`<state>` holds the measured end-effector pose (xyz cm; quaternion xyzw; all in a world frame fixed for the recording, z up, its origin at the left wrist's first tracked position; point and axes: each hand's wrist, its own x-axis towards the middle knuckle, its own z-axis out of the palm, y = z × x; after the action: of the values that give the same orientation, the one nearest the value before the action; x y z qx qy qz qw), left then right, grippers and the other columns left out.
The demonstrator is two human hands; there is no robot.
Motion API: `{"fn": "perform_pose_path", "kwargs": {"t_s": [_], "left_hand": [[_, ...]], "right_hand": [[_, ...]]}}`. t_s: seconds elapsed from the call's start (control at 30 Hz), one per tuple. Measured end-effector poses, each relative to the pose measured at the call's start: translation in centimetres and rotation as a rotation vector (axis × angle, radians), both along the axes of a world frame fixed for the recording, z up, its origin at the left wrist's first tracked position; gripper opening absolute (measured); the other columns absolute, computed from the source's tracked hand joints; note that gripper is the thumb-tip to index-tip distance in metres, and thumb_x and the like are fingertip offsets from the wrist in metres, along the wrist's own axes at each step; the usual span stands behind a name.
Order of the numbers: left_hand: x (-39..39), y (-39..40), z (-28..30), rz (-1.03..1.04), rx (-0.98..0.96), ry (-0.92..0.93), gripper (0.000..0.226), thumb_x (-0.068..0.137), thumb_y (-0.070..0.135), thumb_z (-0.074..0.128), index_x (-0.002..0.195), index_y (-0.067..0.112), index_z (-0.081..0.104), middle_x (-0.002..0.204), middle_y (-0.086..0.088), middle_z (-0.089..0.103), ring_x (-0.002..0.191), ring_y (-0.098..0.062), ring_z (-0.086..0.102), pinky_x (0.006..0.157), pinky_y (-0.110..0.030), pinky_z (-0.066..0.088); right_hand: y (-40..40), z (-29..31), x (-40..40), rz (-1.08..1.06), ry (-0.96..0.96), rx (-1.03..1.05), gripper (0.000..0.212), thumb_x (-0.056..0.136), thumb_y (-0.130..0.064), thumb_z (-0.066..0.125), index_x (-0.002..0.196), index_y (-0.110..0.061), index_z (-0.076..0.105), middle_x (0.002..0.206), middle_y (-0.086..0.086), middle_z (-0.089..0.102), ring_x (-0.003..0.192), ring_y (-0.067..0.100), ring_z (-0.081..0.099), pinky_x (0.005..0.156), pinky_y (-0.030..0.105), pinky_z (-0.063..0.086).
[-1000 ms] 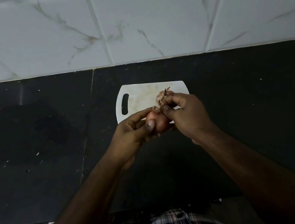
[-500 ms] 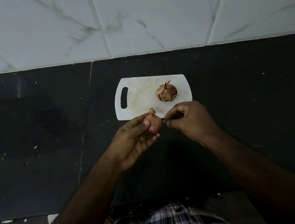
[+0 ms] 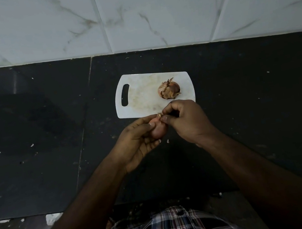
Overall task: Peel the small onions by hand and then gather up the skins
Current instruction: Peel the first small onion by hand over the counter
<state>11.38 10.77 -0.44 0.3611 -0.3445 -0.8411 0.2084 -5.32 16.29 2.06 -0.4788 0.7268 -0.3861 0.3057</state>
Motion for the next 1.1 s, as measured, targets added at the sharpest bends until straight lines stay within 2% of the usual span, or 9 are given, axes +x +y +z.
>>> {"fn": "perform_pose_path", "kwargs": {"t_s": [0.2,0.33,0.43,0.63,0.73,0.8,0.83,0.9,1.1], "left_hand": [[-0.1,0.0,0.0,-0.042,0.034,-0.006,0.031,0.091,0.019,0.053,0.119,0.008,0.064,0.1,-0.017,0.07,0.064,-0.017,0.06,0.053,-0.021,0.049],[0.1,-0.2,-0.3,-0.059,0.089,0.019,0.05,0.085,0.025,0.05,0.131,0.006,0.06,0.107,-0.018,0.07,0.065,-0.017,0.056,0.054,-0.021,0.046],[0.4,-0.3,-1.0,-0.058,0.113,-0.004,0.057,0.084,0.025,0.049,0.138,0.006,0.056,0.099,-0.014,0.068,0.066,-0.017,0.055,0.053,-0.022,0.044],[1.3,0.1,-2.9,-0.032,0.24,-0.092,0.041,0.097,0.024,0.037,0.134,0.011,0.052,0.104,-0.019,0.068,0.067,-0.02,0.059,0.051,-0.024,0.049],[2.0,0.0,-3.5,-0.013,0.279,-0.079,0.041,0.097,0.022,0.038,0.133,0.01,0.054,0.118,-0.021,0.066,0.071,-0.023,0.062,0.053,-0.025,0.05],[2.4,-0.1,-3.6,-0.015,0.28,-0.061,0.038,0.096,0.023,0.041,0.129,0.013,0.059,0.117,-0.02,0.065,0.072,-0.022,0.062,0.054,-0.025,0.051],[2.5,0.0,-3.5,-0.022,0.272,-0.051,0.038,0.095,0.023,0.044,0.128,0.014,0.061,0.113,-0.019,0.065,0.072,-0.022,0.062,0.055,-0.025,0.051],[2.7,0.2,-3.5,-0.051,0.23,-0.019,0.039,0.092,0.021,0.052,0.13,0.014,0.061,0.105,-0.015,0.067,0.073,-0.02,0.062,0.057,-0.024,0.052],[2.3,0.7,-3.2,-0.126,0.055,0.013,0.036,0.094,0.018,0.06,0.129,0.012,0.059,0.092,-0.006,0.067,0.072,-0.017,0.061,0.059,-0.022,0.05]], "right_hand": [[0.2,-0.2,-0.7,0.06,0.025,0.069,0.015,0.094,-0.011,0.063,0.085,-0.022,0.068,0.081,-0.006,0.069,0.078,0.013,0.066,0.076,0.036,0.057],[0.6,-0.7,-1.5,0.051,0.058,0.116,0.016,0.095,-0.013,0.062,0.084,-0.024,0.067,0.081,-0.003,0.071,0.077,0.016,0.069,0.075,0.045,0.06],[1.2,-1.4,-1.7,0.043,0.03,0.149,0.014,0.094,-0.012,0.063,0.085,-0.022,0.067,0.079,-0.001,0.072,0.071,0.017,0.071,0.071,0.045,0.061],[2.8,-3.5,-1.0,0.046,0.059,0.21,0.012,0.092,-0.016,0.068,0.087,-0.026,0.069,0.08,-0.008,0.071,0.072,0.005,0.067,0.074,0.032,0.059],[3.5,-4.6,-1.2,0.086,0.111,0.263,0.013,0.092,-0.016,0.068,0.103,-0.021,0.074,0.099,-0.008,0.073,0.088,0.004,0.067,0.09,0.03,0.055],[3.7,-4.7,-1.3,0.167,0.167,0.332,0.025,0.095,-0.016,0.064,0.119,-0.018,0.072,0.123,-0.004,0.069,0.113,0.01,0.062,0.101,0.019,0.041],[3.6,-4.5,-1.3,0.189,0.179,0.331,0.028,0.095,-0.017,0.064,0.123,-0.019,0.07,0.13,-0.005,0.065,0.12,0.01,0.058,0.099,0.014,0.036],[3.4,-3.6,-1.2,0.162,0.129,0.241,0.029,0.094,-0.023,0.067,0.123,-0.022,0.07,0.127,-0.007,0.066,0.114,0.004,0.057,0.091,0.009,0.038],[2.1,-1.7,1.1,0.153,-0.118,0.105,0.029,0.088,-0.025,0.074,0.116,-0.02,0.073,0.109,-0.007,0.073,0.103,0.005,0.065,0.094,0.032,0.054]]}}
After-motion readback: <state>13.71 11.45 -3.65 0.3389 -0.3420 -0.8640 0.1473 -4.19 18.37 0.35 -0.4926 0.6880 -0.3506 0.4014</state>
